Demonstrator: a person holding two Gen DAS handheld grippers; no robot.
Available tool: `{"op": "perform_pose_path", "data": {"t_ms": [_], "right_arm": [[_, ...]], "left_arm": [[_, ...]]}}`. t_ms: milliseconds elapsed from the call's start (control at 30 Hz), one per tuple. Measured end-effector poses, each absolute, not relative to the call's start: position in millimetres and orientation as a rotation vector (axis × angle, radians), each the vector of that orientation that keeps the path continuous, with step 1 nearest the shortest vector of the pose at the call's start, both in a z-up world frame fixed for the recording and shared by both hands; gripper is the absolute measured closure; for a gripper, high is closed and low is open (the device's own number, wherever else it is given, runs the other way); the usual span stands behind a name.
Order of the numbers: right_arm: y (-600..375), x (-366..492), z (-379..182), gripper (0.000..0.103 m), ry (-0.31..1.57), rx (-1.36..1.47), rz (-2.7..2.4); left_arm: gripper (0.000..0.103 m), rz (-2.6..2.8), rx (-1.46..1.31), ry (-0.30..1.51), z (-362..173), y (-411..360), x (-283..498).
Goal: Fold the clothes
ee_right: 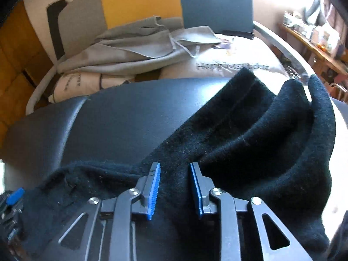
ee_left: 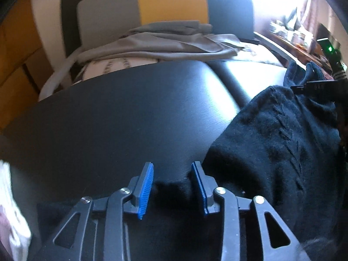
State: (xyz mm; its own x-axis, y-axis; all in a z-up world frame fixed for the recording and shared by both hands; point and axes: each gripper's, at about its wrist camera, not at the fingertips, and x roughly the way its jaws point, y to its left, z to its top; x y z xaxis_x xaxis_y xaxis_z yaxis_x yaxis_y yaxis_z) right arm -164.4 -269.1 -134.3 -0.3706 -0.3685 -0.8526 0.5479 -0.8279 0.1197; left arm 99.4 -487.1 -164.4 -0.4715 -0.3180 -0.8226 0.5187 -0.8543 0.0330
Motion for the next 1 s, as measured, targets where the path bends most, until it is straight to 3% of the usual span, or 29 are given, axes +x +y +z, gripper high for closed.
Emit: {"op": "perform_pose_path", "data": {"t_ms": [333, 567, 833, 1000], "right_arm": [[-364.3, -126.8, -128.4, 0.071, 0.321, 1.188, -2.084], [-409.5, -110.9, -121.6, 0.064, 0.360, 1.179, -1.999], [-356.2, -37.0, -54.8, 0.063, 0.201, 0.995, -1.963], [-289.3, 24.4, -57.7, 0.060, 0.113, 1.030, -1.982]], "left_arm": [[0.063, -2.194, 1.187, 0.302, -165.8, -522.5, 148.4], [0.063, -2.013, 1.216, 0.098, -167.5, -550.0, 163.6], [0.064, -2.083, 1.156, 0.289, -144.1, -539.0, 204.0], [0.064, -2.187, 1.096, 0.370, -128.8, -503.2, 235.3]]}}
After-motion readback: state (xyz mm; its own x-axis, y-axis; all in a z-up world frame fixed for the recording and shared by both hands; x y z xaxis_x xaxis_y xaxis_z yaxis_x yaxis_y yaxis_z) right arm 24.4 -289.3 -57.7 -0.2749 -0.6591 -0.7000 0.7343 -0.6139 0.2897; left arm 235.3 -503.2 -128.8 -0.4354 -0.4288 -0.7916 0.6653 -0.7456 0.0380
